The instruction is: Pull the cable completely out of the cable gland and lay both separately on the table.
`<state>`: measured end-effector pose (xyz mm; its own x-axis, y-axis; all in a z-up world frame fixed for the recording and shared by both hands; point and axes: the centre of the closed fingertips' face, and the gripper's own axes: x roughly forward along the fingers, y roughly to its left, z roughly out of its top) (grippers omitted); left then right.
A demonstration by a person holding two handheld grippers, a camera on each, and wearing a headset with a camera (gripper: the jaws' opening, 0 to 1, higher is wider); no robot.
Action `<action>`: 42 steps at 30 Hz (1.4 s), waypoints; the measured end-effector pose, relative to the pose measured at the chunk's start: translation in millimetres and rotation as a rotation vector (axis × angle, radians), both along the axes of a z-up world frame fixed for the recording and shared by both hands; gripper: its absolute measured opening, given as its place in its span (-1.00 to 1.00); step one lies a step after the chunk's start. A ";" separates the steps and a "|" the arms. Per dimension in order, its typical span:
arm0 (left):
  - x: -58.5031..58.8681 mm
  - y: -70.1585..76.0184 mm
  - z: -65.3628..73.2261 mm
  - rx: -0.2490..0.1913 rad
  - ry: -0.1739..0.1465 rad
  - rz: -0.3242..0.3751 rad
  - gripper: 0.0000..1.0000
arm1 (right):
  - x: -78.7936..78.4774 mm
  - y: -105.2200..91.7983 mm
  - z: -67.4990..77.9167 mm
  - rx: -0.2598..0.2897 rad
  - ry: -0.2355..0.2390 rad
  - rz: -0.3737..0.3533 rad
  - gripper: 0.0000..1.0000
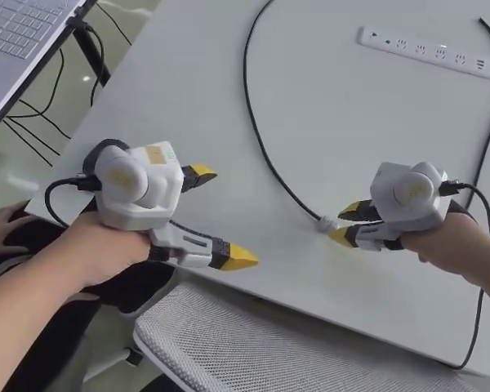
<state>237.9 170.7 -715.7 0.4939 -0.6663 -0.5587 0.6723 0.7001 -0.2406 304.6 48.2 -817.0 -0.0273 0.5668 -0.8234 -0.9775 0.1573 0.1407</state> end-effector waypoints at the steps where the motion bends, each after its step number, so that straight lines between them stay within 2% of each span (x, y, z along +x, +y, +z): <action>1: 0.4 -0.2 -0.5 0.000 0.002 -0.001 0.85 | -0.7 0.8 -0.3 0.000 0.001 0.003 -0.62; 5: 2.6 -1.0 -0.1 -0.006 0.005 0.002 0.85 | -1.8 2.9 -2.8 -0.004 0.004 0.010 -0.67; 11: 2.5 -1.3 -3.2 0.009 0.014 -0.007 0.84 | -3.5 4.9 -5.7 -0.009 0.006 0.016 -0.76; 20: 3.2 -2.3 -11.6 0.038 0.028 -0.018 0.80 | -0.5 2.9 -7.0 -0.030 -0.038 0.023 -0.82; 22: 2.9 -2.3 -13.7 0.052 0.034 -0.026 0.78 | 0.0 2.5 -5.0 -0.035 -0.051 0.019 -0.83; 24: 3.1 -3.0 -13.8 0.053 0.034 -0.030 0.77 | -1.8 3.4 -1.0 -0.021 -0.026 -0.005 -0.84; 31: 3.5 -6.2 -13.3 0.070 0.038 -0.047 0.74 | -6.2 2.7 11.5 0.004 0.010 -0.036 -0.85; 37: 7.2 -11.1 -4.0 0.076 0.017 -0.057 0.75 | -16.3 1.7 20.6 0.013 0.034 -0.019 -0.85; 42: 6.2 -18.2 0.6 0.078 0.005 -0.074 0.76 | -17.0 2.7 31.2 0.033 0.034 -0.017 -0.85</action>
